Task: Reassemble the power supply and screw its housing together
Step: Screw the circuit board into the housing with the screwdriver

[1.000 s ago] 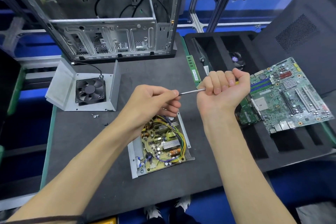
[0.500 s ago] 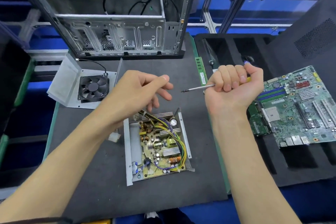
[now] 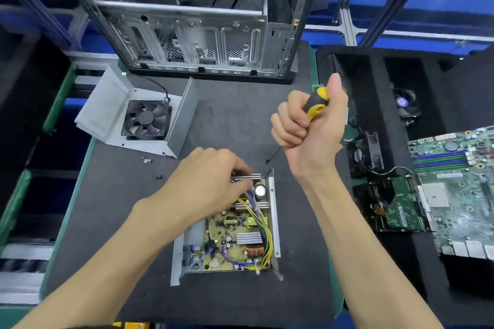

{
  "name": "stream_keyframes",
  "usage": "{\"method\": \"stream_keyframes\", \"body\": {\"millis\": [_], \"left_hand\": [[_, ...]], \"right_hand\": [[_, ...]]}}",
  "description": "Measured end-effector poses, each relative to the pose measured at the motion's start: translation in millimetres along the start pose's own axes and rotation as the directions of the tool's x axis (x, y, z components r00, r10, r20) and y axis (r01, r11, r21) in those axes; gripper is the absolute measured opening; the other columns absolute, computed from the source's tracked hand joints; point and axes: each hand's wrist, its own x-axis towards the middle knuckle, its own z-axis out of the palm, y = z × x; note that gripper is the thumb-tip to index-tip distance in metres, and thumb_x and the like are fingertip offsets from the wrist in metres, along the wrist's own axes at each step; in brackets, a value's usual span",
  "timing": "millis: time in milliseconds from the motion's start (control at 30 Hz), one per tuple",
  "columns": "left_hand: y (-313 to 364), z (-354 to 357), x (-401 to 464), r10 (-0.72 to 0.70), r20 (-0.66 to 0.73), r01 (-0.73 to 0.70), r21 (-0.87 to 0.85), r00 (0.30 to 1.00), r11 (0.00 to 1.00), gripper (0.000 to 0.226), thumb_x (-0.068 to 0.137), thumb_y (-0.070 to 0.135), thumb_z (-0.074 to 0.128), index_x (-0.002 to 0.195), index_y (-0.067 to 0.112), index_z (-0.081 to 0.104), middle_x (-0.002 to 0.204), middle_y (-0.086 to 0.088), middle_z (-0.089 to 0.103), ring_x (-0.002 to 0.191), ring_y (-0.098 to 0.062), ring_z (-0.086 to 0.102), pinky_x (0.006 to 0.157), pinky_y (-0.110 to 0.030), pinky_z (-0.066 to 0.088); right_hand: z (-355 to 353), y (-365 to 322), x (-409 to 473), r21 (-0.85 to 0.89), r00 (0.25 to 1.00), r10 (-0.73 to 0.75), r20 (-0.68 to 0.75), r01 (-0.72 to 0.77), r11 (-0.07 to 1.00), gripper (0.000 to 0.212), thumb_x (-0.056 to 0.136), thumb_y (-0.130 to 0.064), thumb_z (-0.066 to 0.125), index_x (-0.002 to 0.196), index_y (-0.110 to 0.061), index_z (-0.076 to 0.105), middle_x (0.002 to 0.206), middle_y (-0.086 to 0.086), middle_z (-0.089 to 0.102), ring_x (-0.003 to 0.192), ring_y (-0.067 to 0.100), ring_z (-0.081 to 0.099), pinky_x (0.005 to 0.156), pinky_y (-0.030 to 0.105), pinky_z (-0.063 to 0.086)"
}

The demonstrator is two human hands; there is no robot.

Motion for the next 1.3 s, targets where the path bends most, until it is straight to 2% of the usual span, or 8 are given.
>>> {"method": "stream_keyframes", "body": {"millis": [167,467,600,700,833,933,1133,1300], "left_hand": [[1,-8,9,-0.075,0.037,0.071,0.106,0.997,0.992,0.023,0.096,0.043,0.054,0.104,0.034,0.073,0.104,0.007,0.074,0.104,-0.023,0.065,0.093,-0.034,0.045],[-45,-39,-14,-0.254,0.199,0.322,-0.560,0.947,0.764,0.022,0.100,0.024,0.058,0.102,0.038,0.076,0.108,0.014,0.073,0.107,-0.016,0.064,0.079,-0.023,0.044],[-42,-23,-23,-0.248,0.201,0.319,-0.608,0.948,0.727,0.035,0.101,0.017,0.052,0.093,0.040,0.078,0.069,0.012,0.068,0.063,-0.012,0.053,0.063,-0.021,0.043],[-30,-20,-13,-0.242,0.035,0.231,-0.464,0.970,0.855,0.016,0.096,0.038,0.061,0.085,0.035,0.072,0.090,0.020,0.069,0.076,0.008,0.060,0.071,-0.012,0.045],[2,-13,8,-0.253,0.049,0.257,-0.145,0.966,0.955,0.051,0.079,0.082,0.051,0.080,0.033,0.064,0.112,0.005,0.055,0.116,-0.021,0.054,0.101,-0.047,0.046],[18,-4,20,-0.281,0.176,0.281,0.021,0.943,0.959,0.072,0.072,0.093,0.043,0.081,0.025,0.066,0.110,0.000,0.057,0.113,-0.028,0.054,0.097,-0.053,0.048],[10,-1,33,-0.297,0.276,0.317,-0.030,0.914,0.948,0.072,0.070,0.092,0.051,0.081,0.022,0.064,0.085,0.000,0.070,0.089,-0.025,0.067,0.087,-0.040,0.055],[7,6,34,-0.325,0.206,0.334,-0.011,0.923,0.943,0.062,0.069,0.086,0.057,0.077,0.024,0.058,0.086,0.000,0.066,0.090,-0.030,0.065,0.088,-0.043,0.055]], "right_hand": [[-3,7,0,-0.012,0.998,-0.044,-0.039,0.043,0.999,0.058,0.098,-0.055,0.025,0.051,-0.019,0.027,0.046,-0.003,0.014,0.041,0.012,0.009,0.042,0.022,0.005],[-9,-2,-1,0.157,0.974,-0.169,-0.153,0.193,0.969,0.060,0.097,-0.060,0.026,0.055,-0.018,0.022,0.047,-0.004,0.015,0.043,0.013,0.009,0.042,0.027,0.006],[-7,3,-2,0.164,0.955,-0.206,-0.215,0.243,0.956,0.060,0.099,-0.060,0.026,0.056,-0.018,0.021,0.048,-0.004,0.015,0.044,0.013,0.008,0.044,0.029,0.003],[-7,6,-2,0.163,0.935,-0.220,-0.278,0.272,0.948,0.060,0.099,-0.060,0.025,0.057,-0.018,0.020,0.049,-0.003,0.013,0.044,0.014,0.007,0.044,0.028,0.003],[-9,9,-2,0.152,0.928,-0.218,-0.303,0.272,0.950,0.061,0.101,-0.060,0.024,0.057,-0.018,0.019,0.048,-0.003,0.014,0.043,0.014,0.008,0.043,0.027,0.004],[-10,10,-2,0.149,0.944,-0.193,-0.269,0.239,0.960,0.061,0.100,-0.060,0.025,0.057,-0.018,0.019,0.047,-0.004,0.015,0.043,0.013,0.008,0.042,0.026,0.005],[-10,8,5,0.121,0.988,-0.091,-0.122,0.106,0.987,0.060,0.100,-0.059,0.023,0.056,-0.018,0.019,0.047,-0.004,0.013,0.041,0.011,0.010,0.040,0.020,0.008],[-12,11,7,0.098,0.994,-0.061,-0.092,0.070,0.993,0.060,0.102,-0.055,0.023,0.057,-0.016,0.018,0.048,-0.002,0.012,0.041,0.011,0.009,0.040,0.019,0.009]]}}
